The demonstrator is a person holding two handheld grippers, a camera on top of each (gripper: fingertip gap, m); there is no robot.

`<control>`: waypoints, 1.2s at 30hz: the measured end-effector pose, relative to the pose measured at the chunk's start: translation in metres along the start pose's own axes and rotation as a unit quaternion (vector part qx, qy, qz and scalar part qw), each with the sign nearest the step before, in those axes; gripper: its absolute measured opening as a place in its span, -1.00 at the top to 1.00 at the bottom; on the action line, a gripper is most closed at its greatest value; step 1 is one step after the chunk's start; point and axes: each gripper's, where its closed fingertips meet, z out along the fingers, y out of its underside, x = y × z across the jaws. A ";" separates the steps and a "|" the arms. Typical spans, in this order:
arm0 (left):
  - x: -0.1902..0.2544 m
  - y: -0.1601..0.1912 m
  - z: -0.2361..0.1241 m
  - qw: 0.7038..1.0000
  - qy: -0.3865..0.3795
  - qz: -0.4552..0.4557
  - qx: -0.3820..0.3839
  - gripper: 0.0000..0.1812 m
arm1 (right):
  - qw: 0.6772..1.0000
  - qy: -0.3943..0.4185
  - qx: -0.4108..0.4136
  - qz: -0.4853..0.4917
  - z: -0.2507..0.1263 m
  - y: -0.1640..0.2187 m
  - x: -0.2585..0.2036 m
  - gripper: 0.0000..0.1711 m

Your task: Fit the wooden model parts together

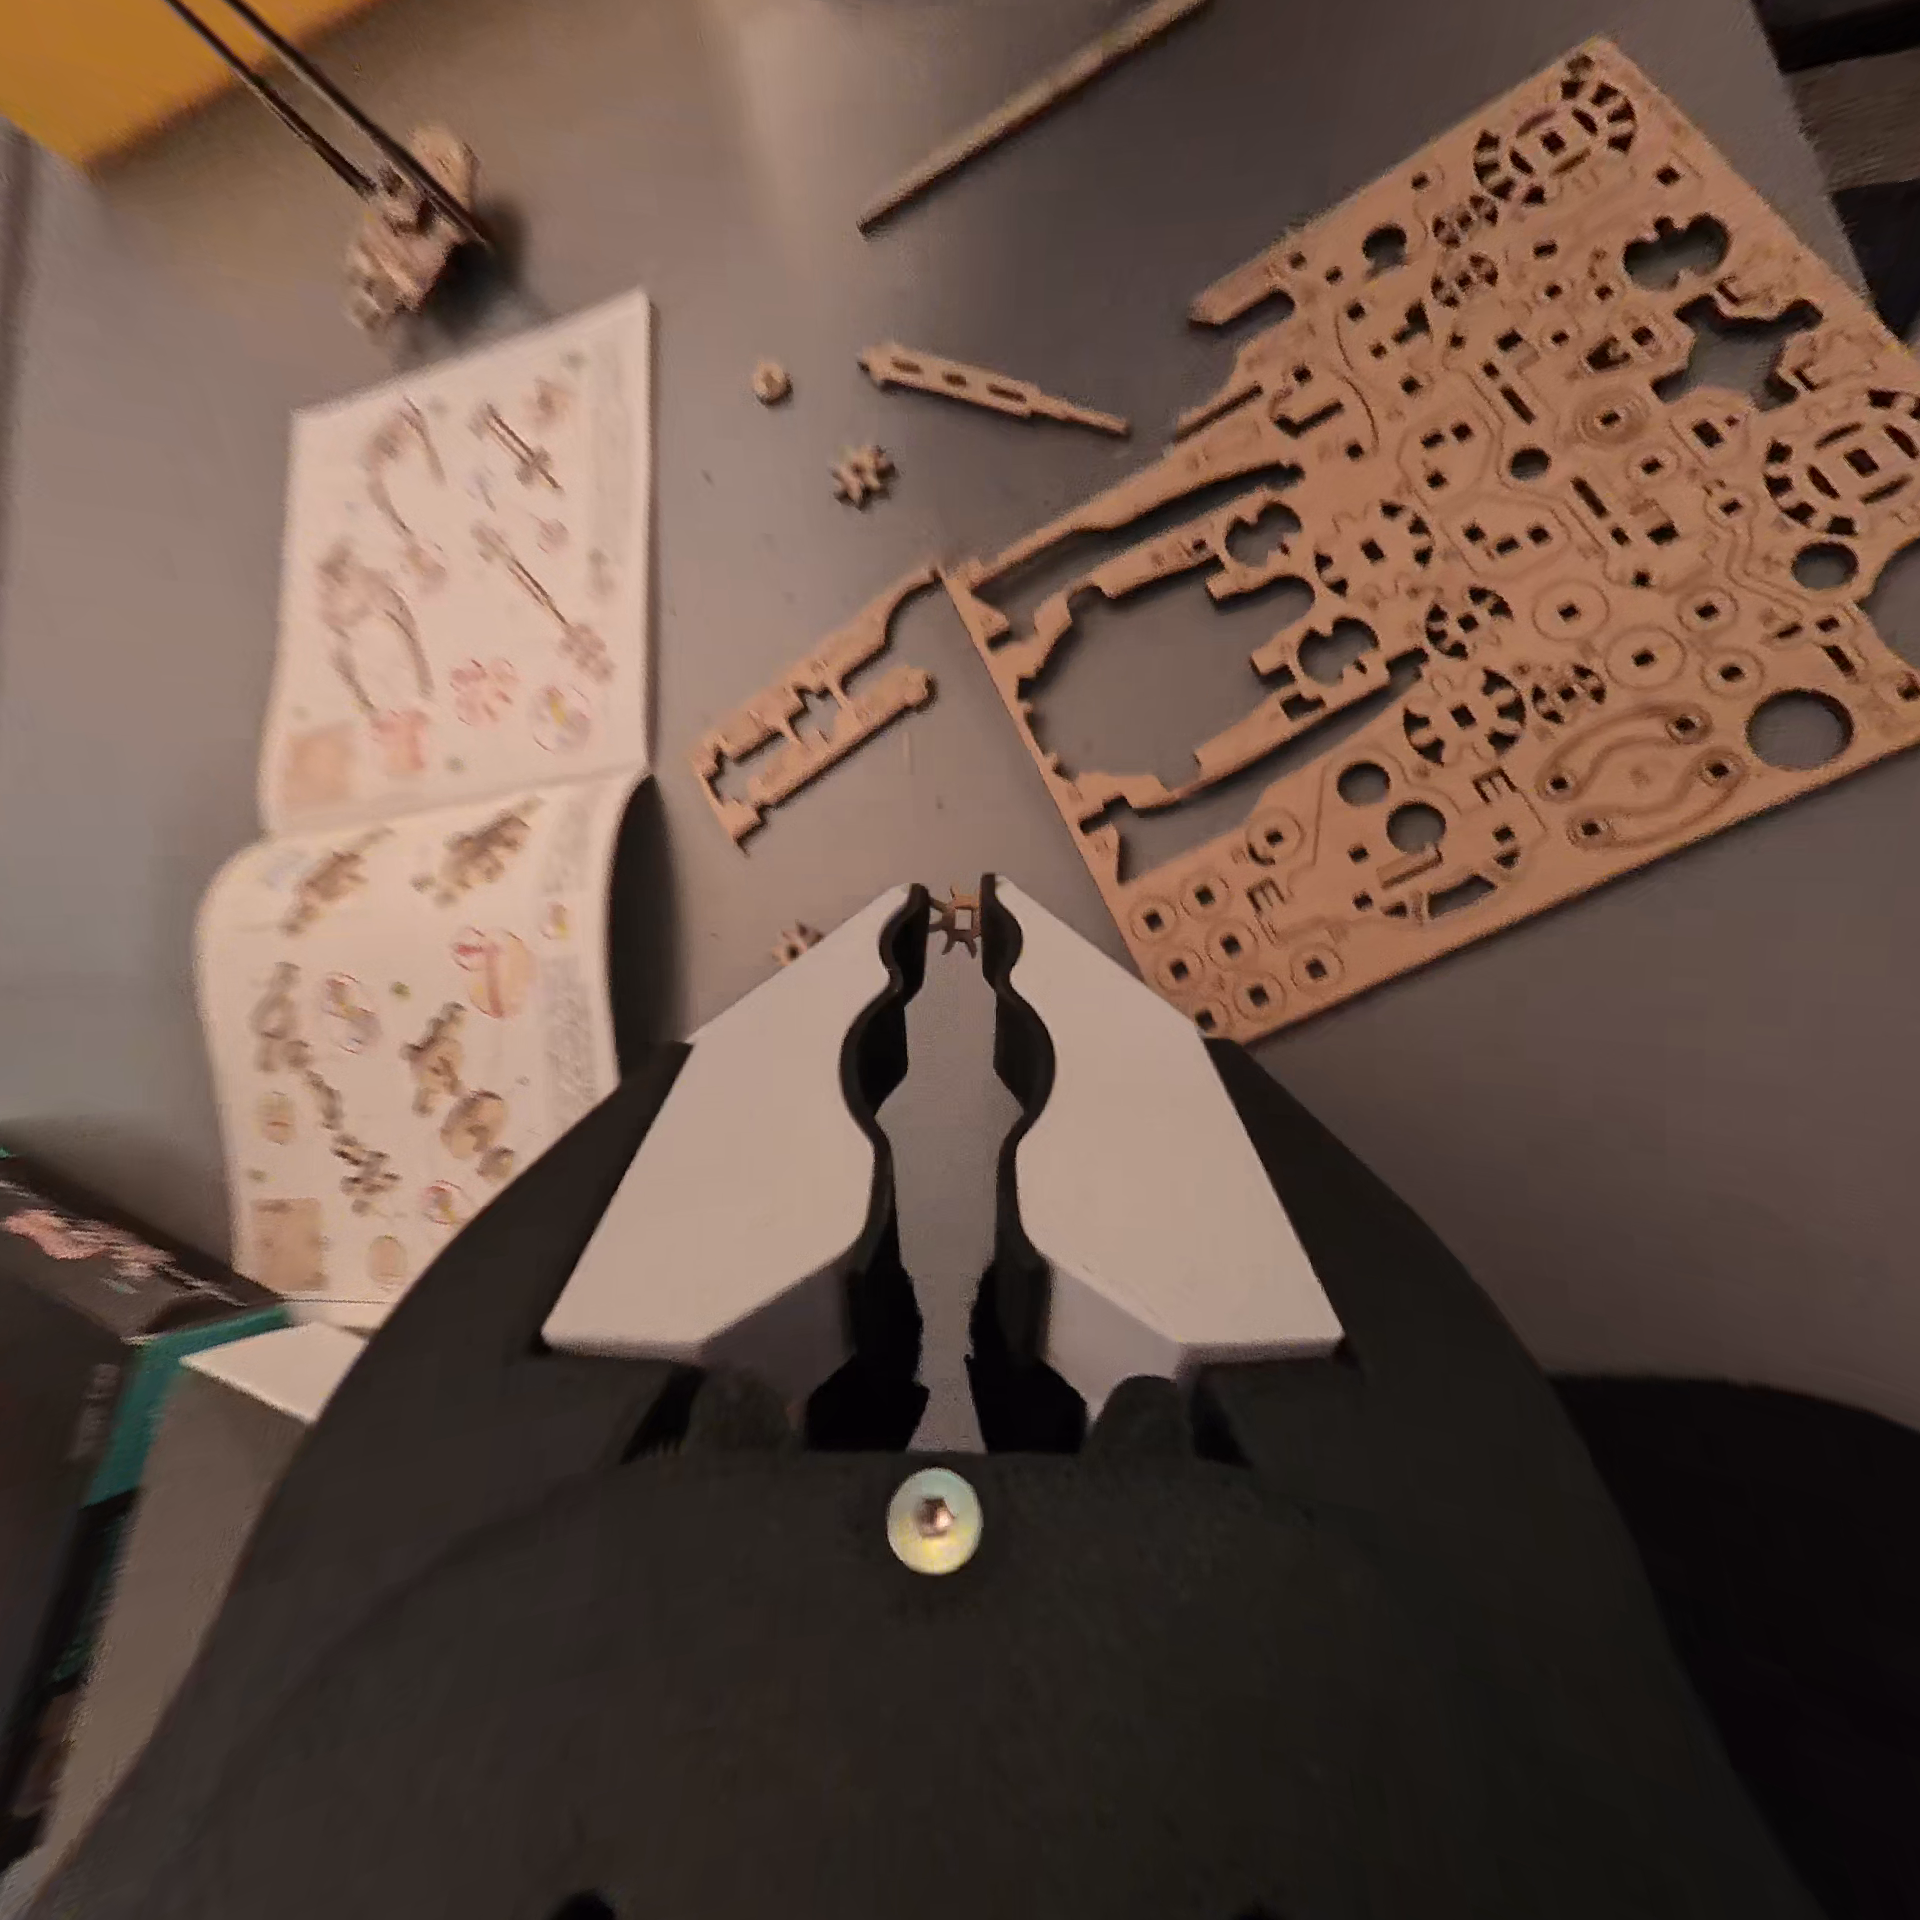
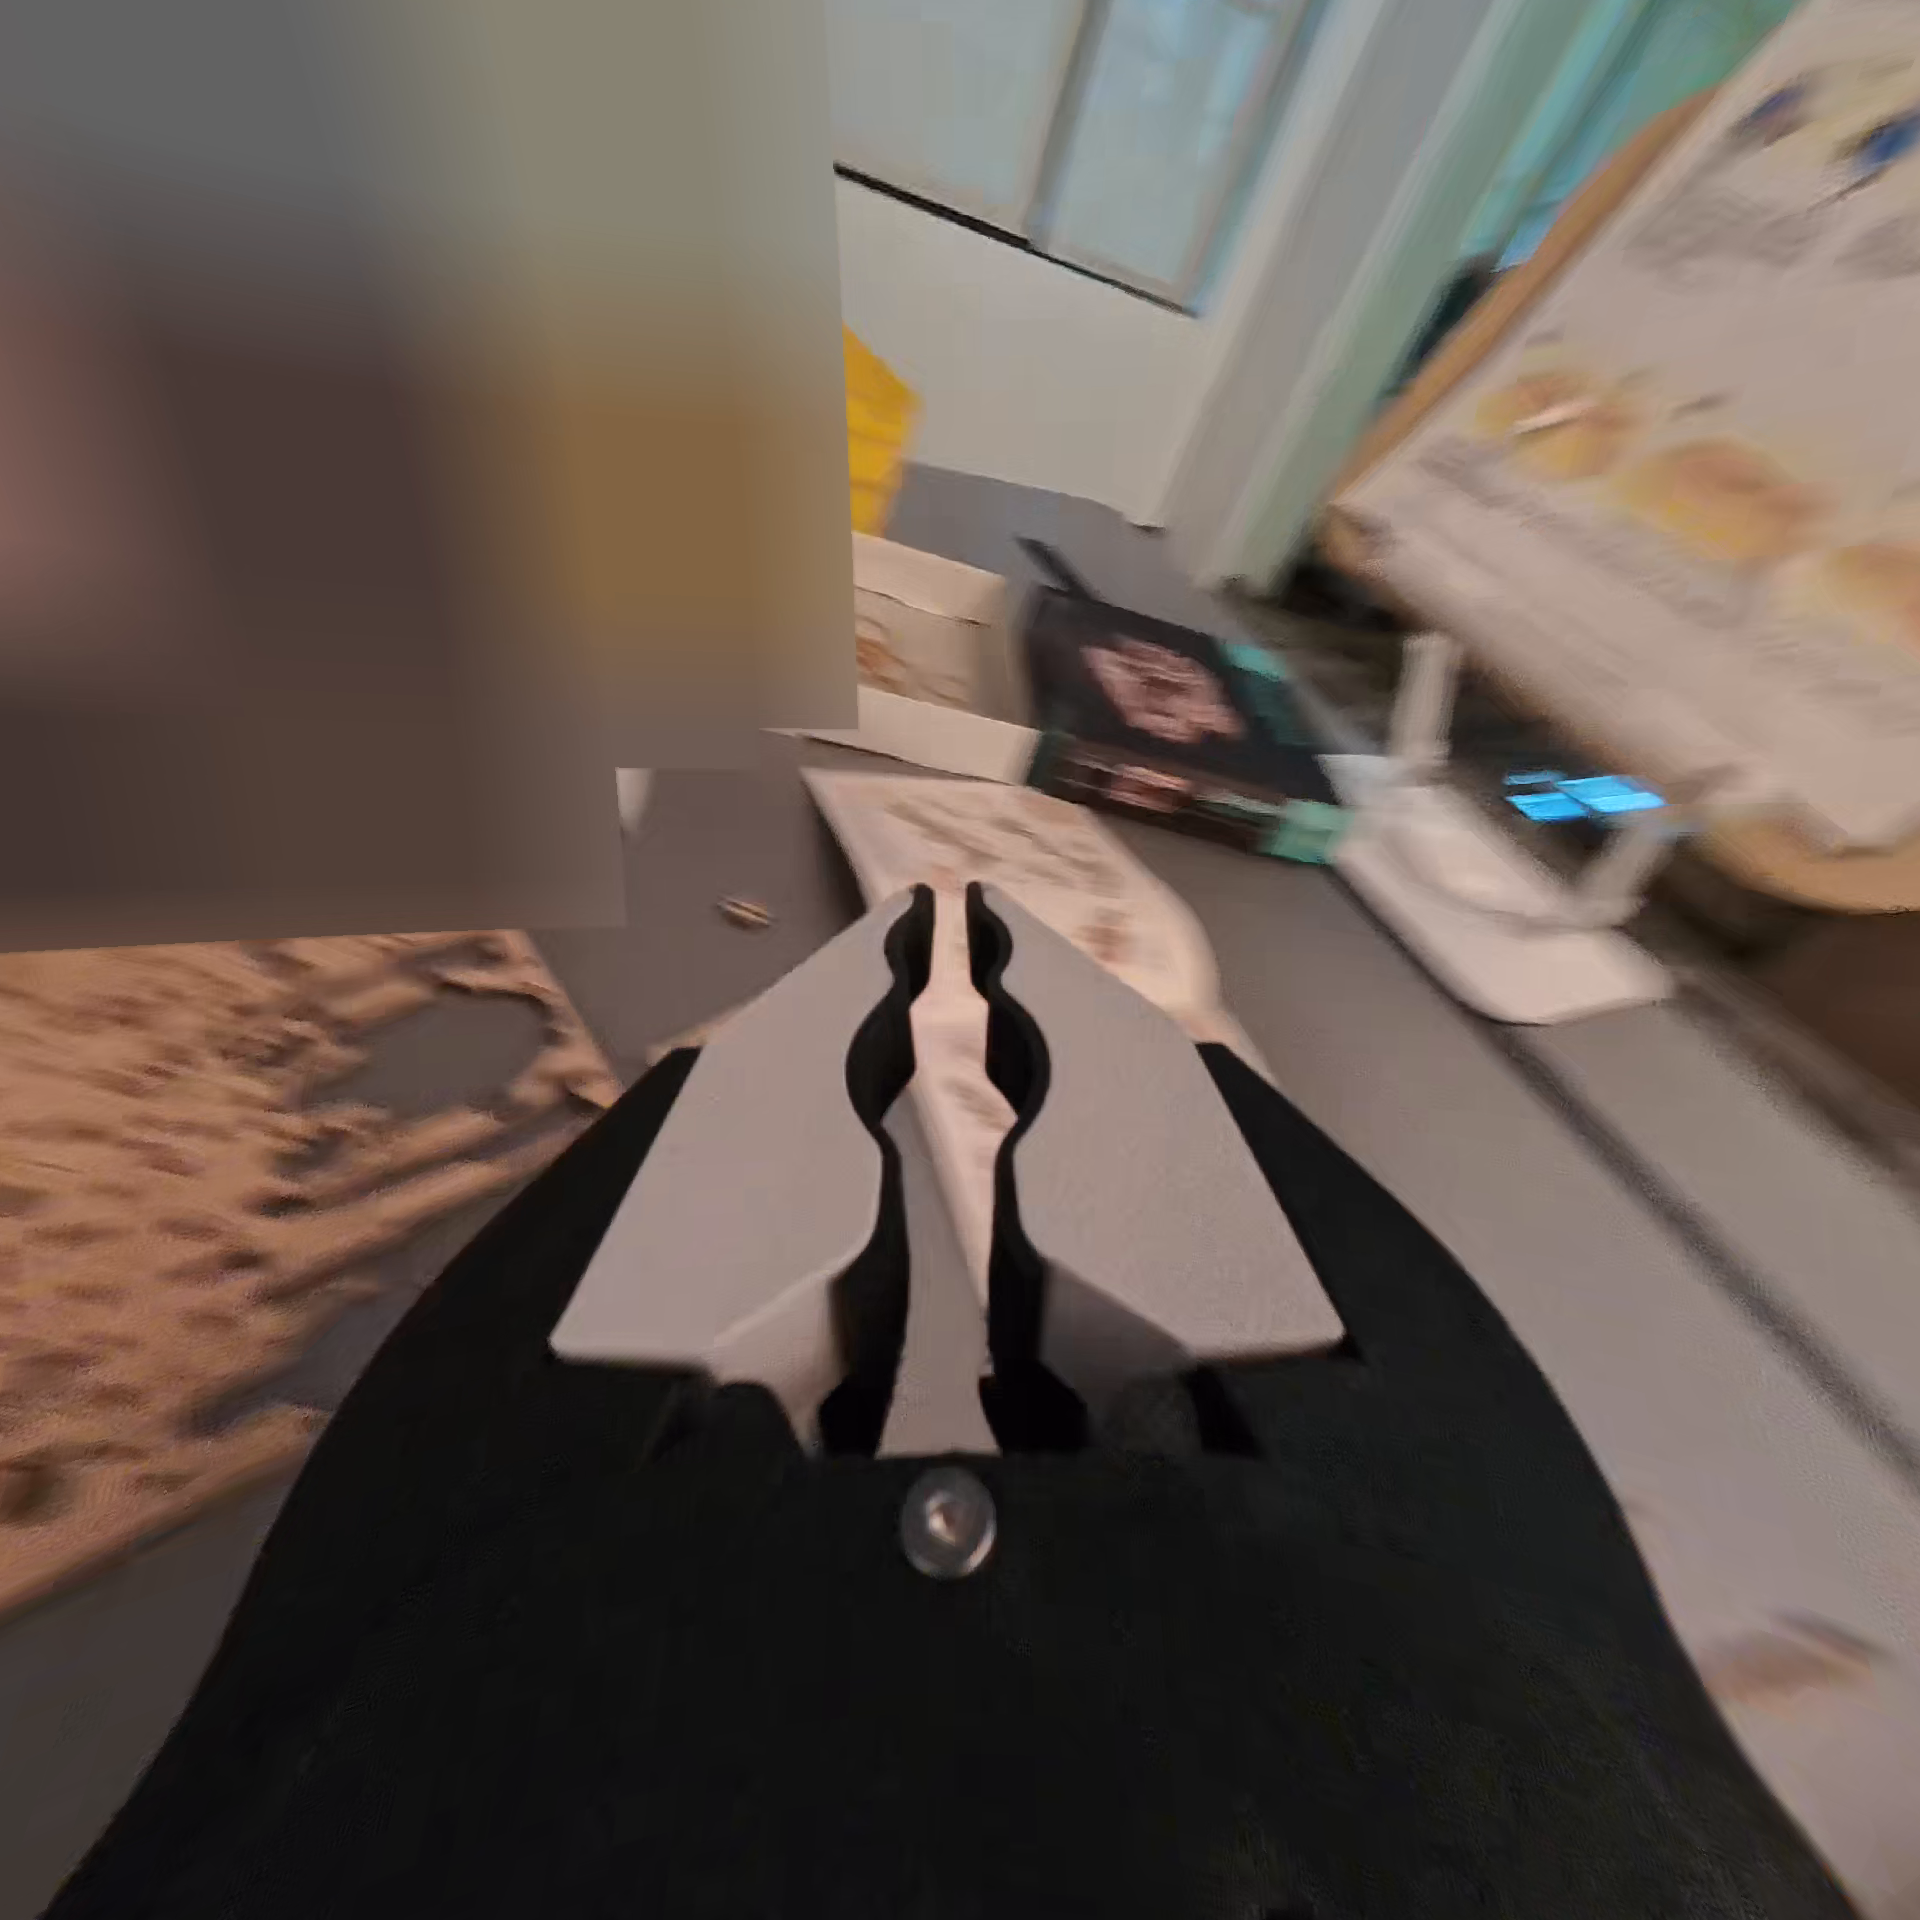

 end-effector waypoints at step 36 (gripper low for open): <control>-0.015 -0.063 -0.004 0.959 0.055 -0.227 0.161 0.60 | 0.797 -0.322 0.016 0.511 0.040 0.001 -0.081 0.99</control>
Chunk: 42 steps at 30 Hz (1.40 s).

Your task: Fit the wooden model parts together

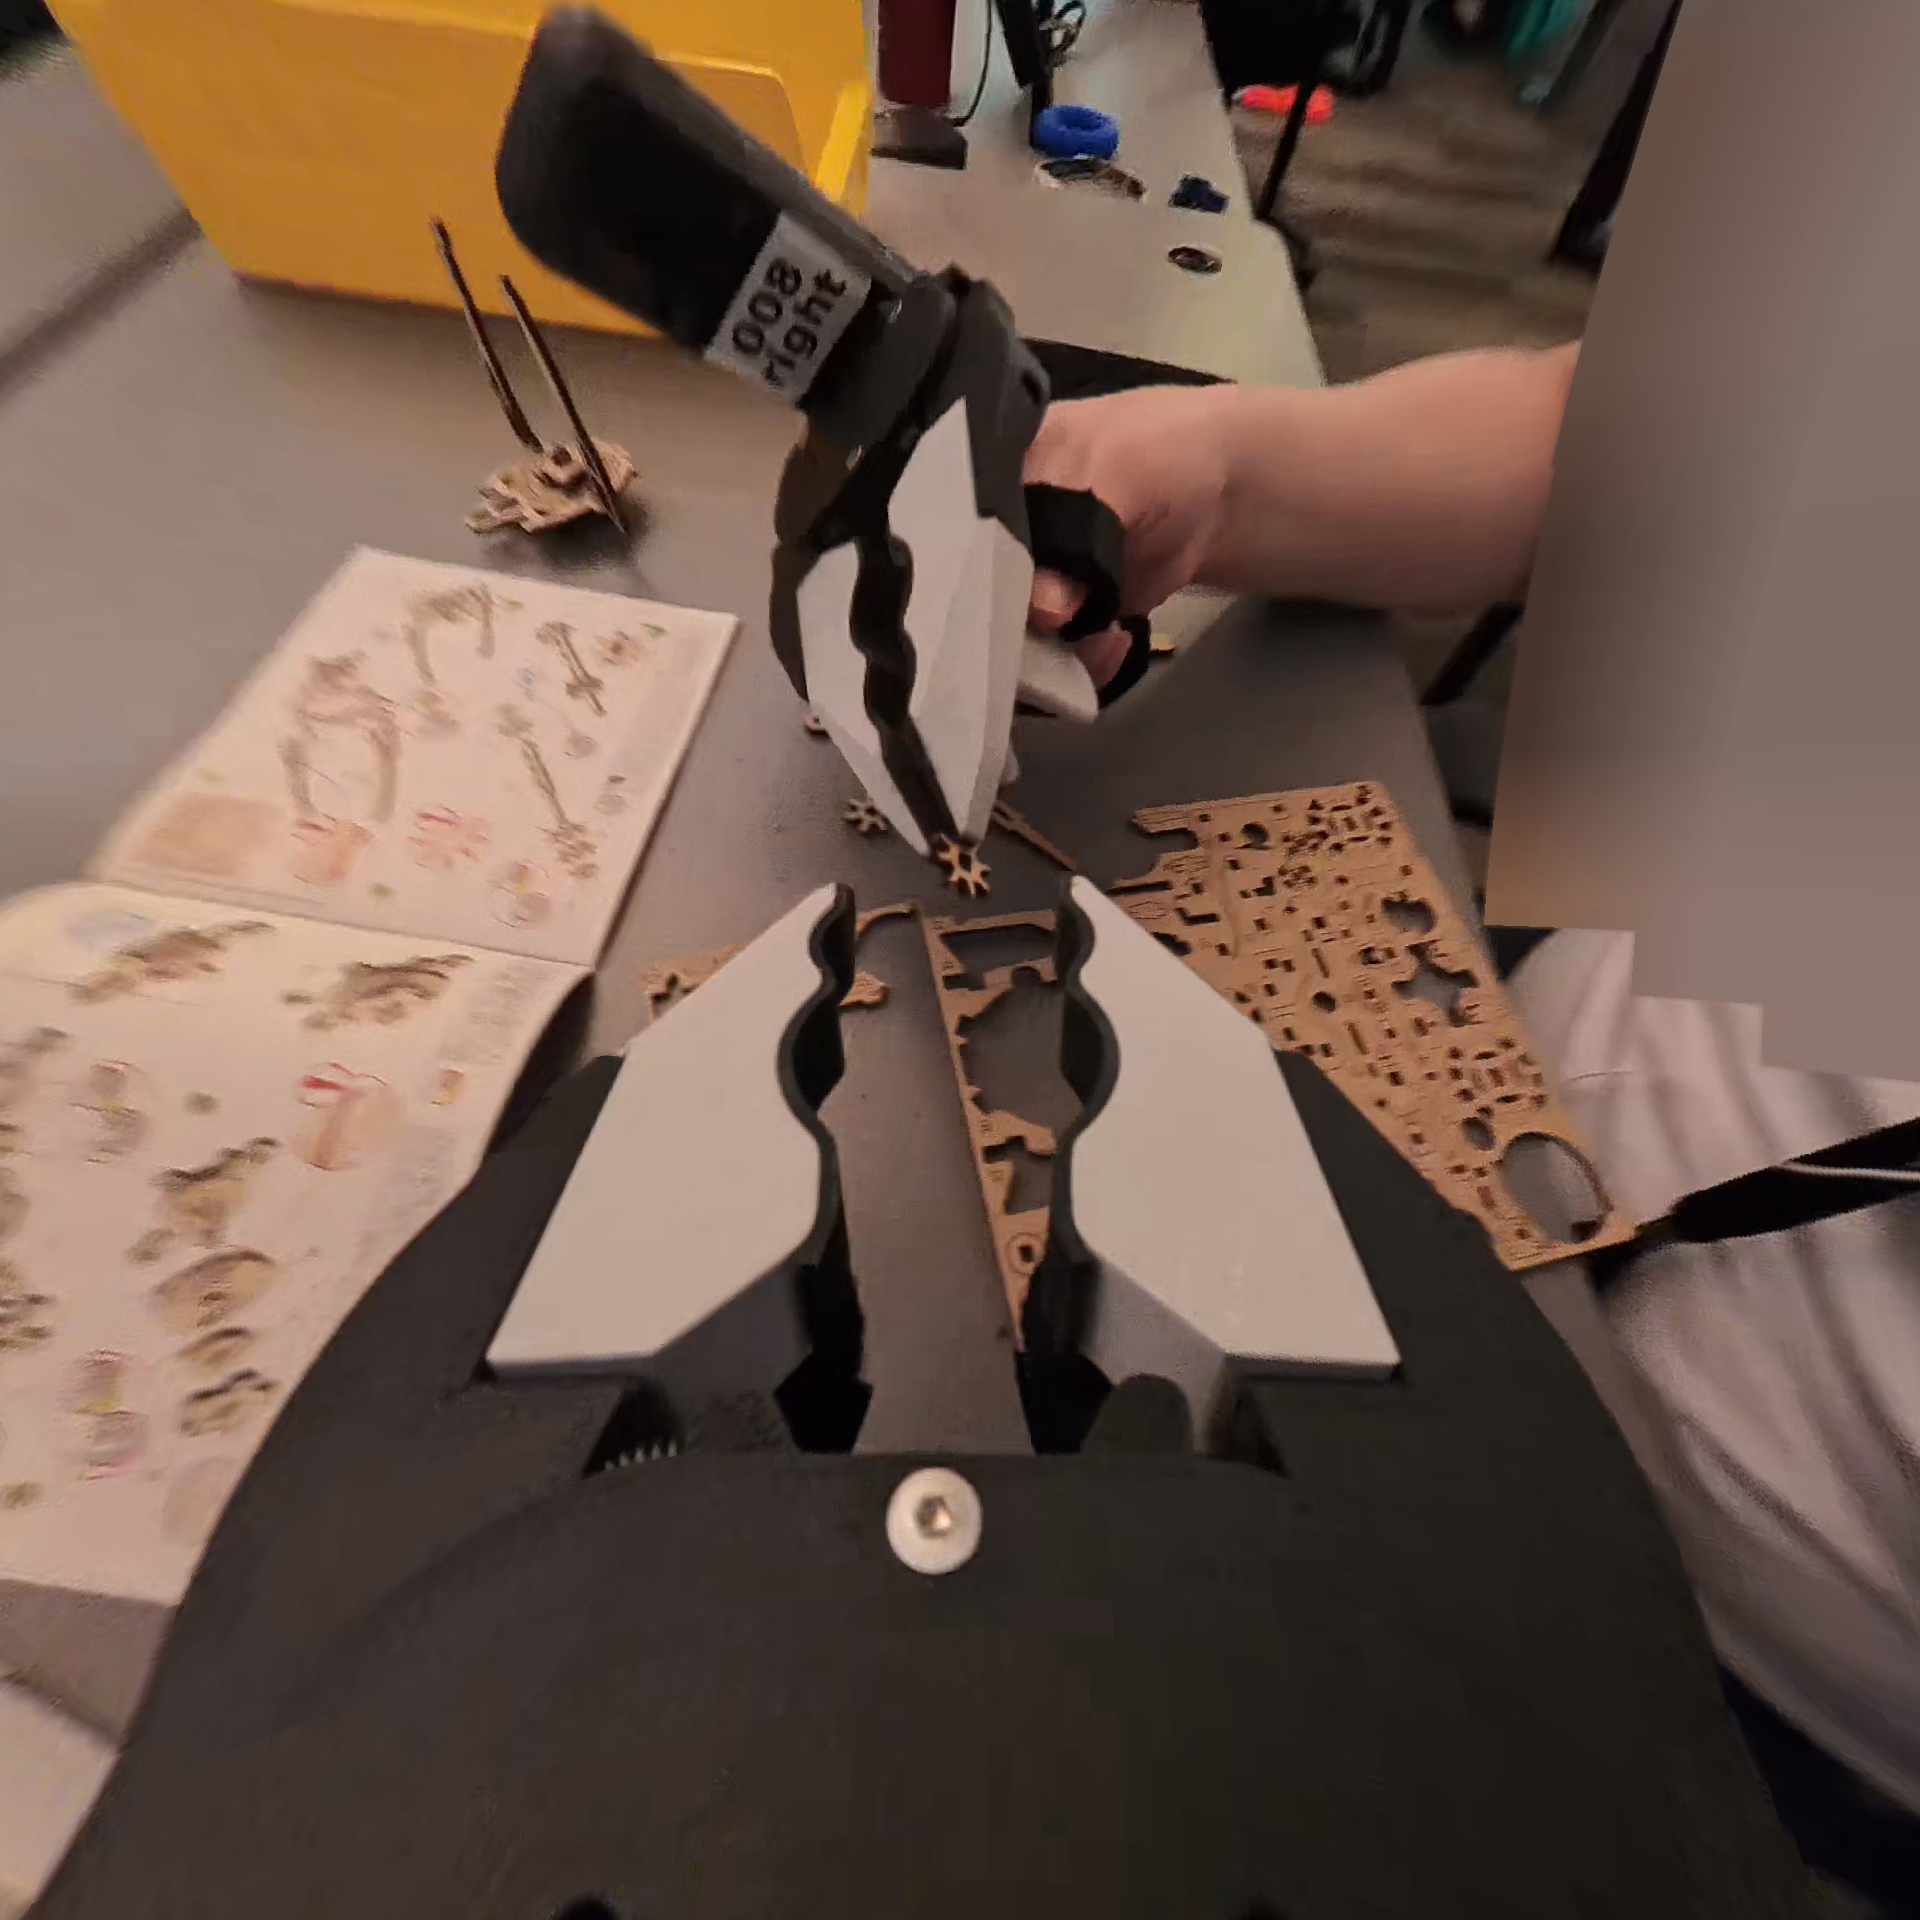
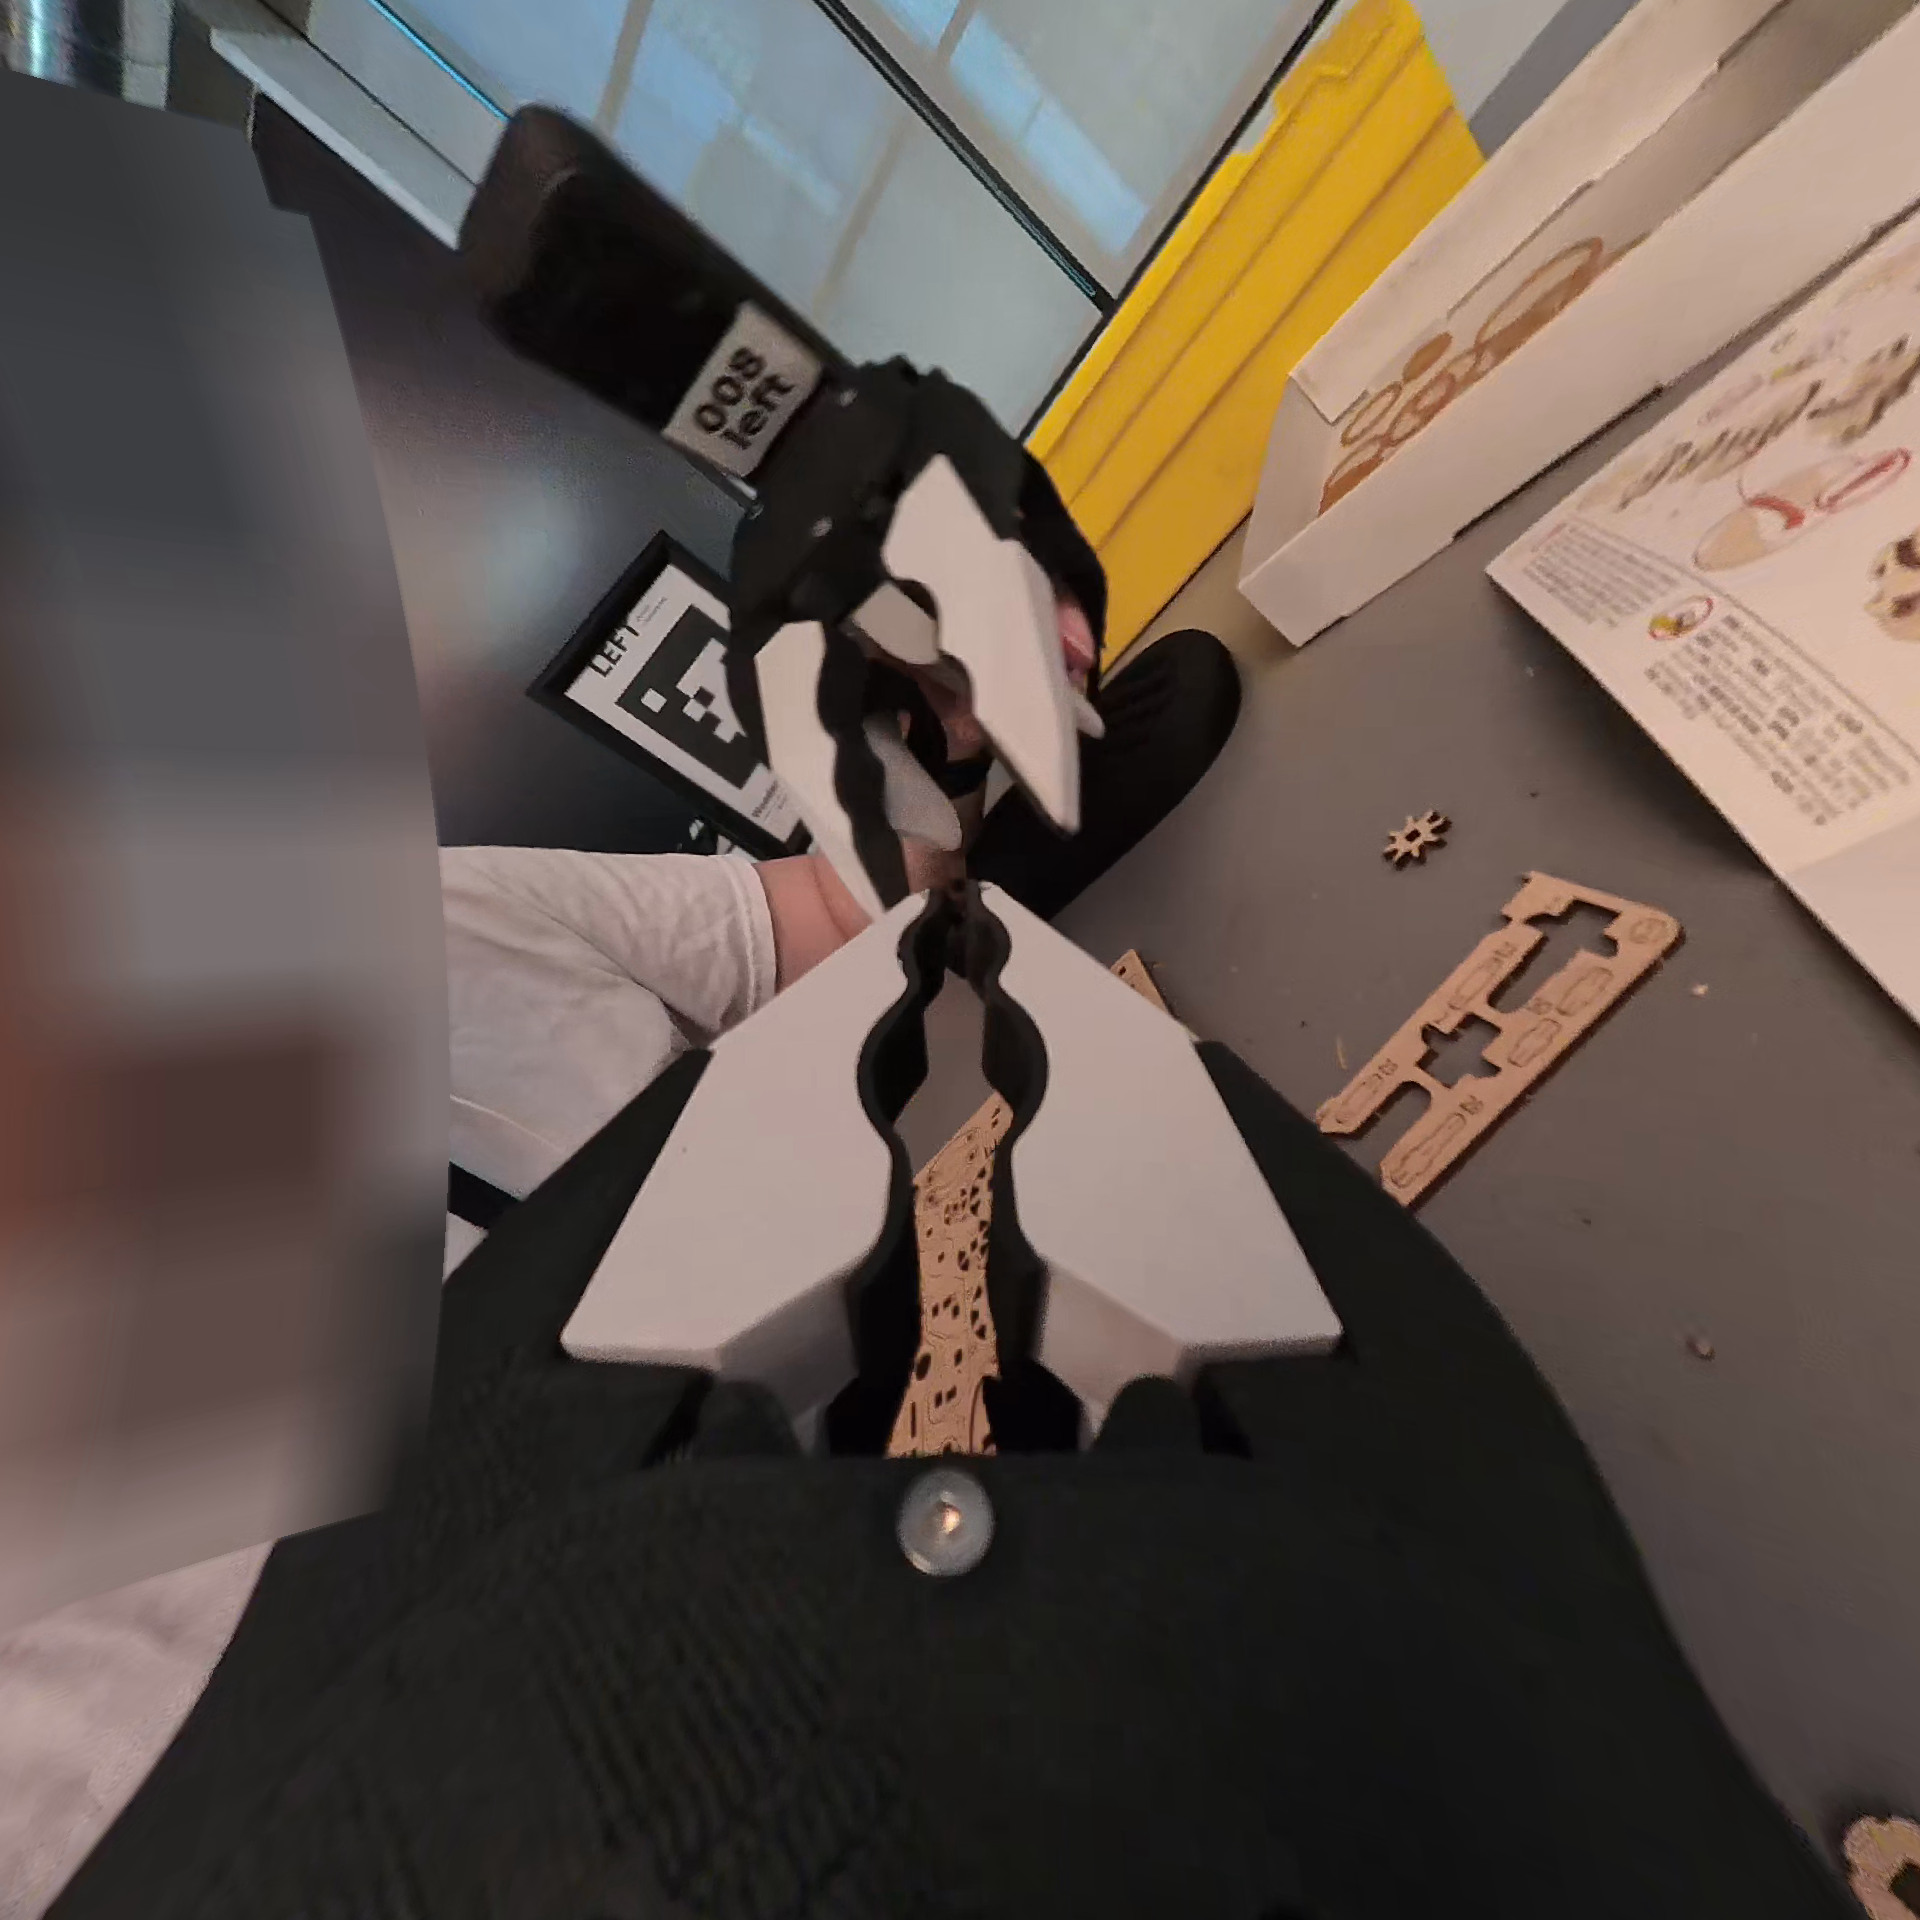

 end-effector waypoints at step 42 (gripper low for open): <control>-0.005 -0.035 -0.013 0.922 0.190 -0.301 0.153 1.00 | 0.810 0.207 -0.023 -0.548 0.001 -0.012 -0.023 0.70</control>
